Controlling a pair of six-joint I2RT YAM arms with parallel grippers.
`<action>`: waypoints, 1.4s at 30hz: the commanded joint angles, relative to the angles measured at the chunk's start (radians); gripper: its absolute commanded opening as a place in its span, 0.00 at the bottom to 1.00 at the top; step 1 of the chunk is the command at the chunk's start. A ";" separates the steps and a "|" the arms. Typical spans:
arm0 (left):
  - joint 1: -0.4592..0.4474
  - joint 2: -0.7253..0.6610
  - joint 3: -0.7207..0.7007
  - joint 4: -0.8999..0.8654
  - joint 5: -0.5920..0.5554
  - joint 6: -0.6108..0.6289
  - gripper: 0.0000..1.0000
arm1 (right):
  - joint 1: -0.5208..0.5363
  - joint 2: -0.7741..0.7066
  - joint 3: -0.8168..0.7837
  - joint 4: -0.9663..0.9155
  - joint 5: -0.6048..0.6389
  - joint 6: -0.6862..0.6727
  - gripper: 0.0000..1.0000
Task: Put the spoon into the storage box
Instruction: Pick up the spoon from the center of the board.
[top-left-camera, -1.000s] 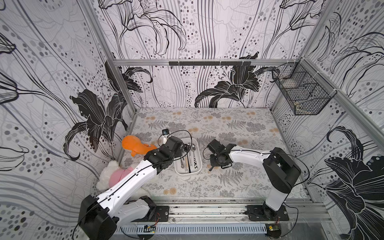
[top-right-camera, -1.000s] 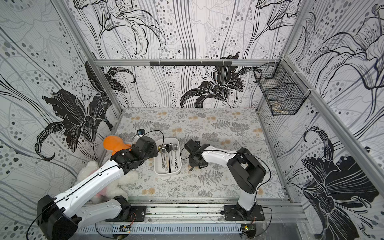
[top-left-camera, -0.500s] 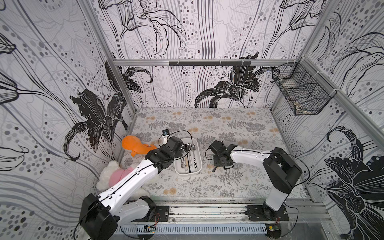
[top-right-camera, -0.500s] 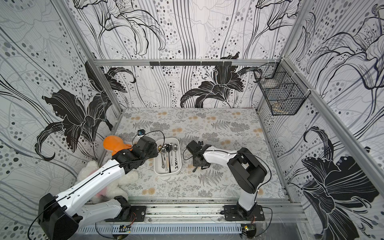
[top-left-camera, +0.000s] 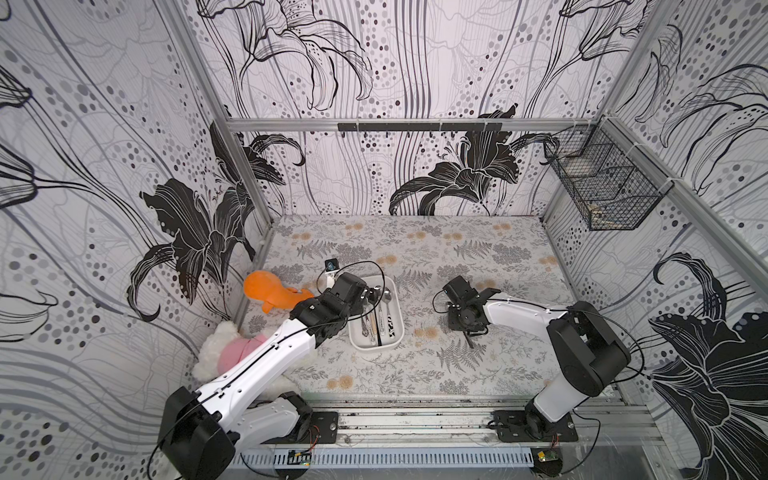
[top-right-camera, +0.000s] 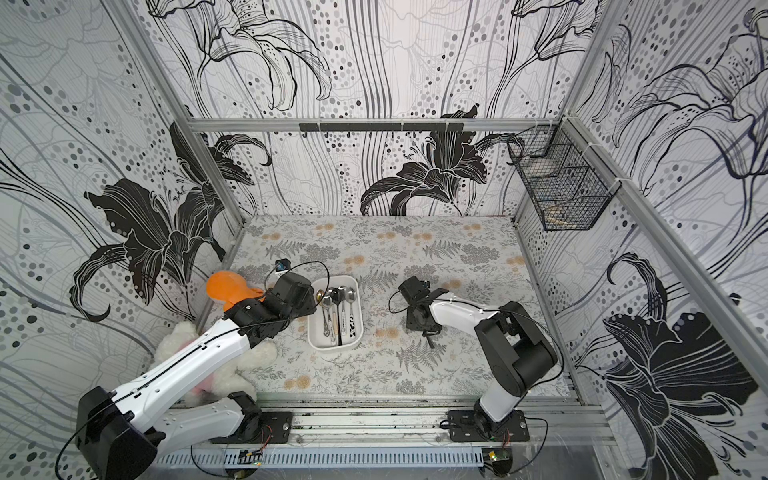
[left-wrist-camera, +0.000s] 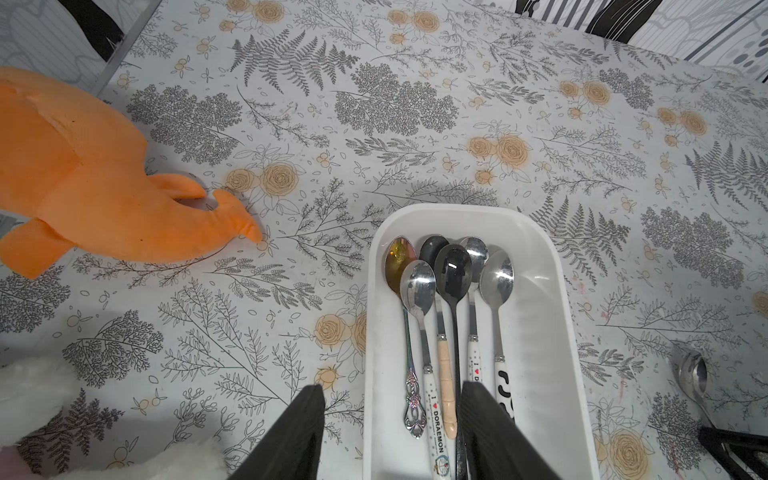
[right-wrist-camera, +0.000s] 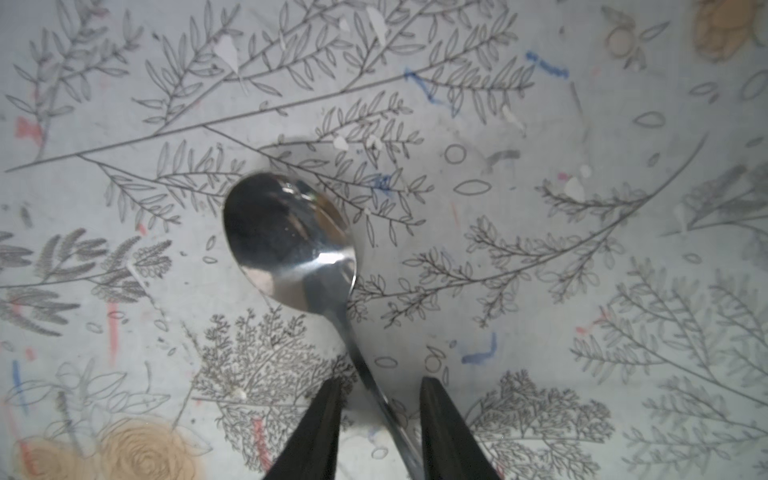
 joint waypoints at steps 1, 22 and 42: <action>0.005 -0.007 -0.011 0.005 -0.015 -0.003 0.58 | -0.003 0.070 -0.014 -0.013 -0.050 -0.035 0.35; 0.004 -0.016 -0.012 0.006 -0.020 -0.007 0.58 | -0.004 0.102 0.019 -0.010 -0.079 -0.080 0.27; 0.004 -0.034 -0.016 0.000 -0.034 -0.011 0.59 | -0.005 0.102 0.049 -0.022 -0.058 -0.092 0.21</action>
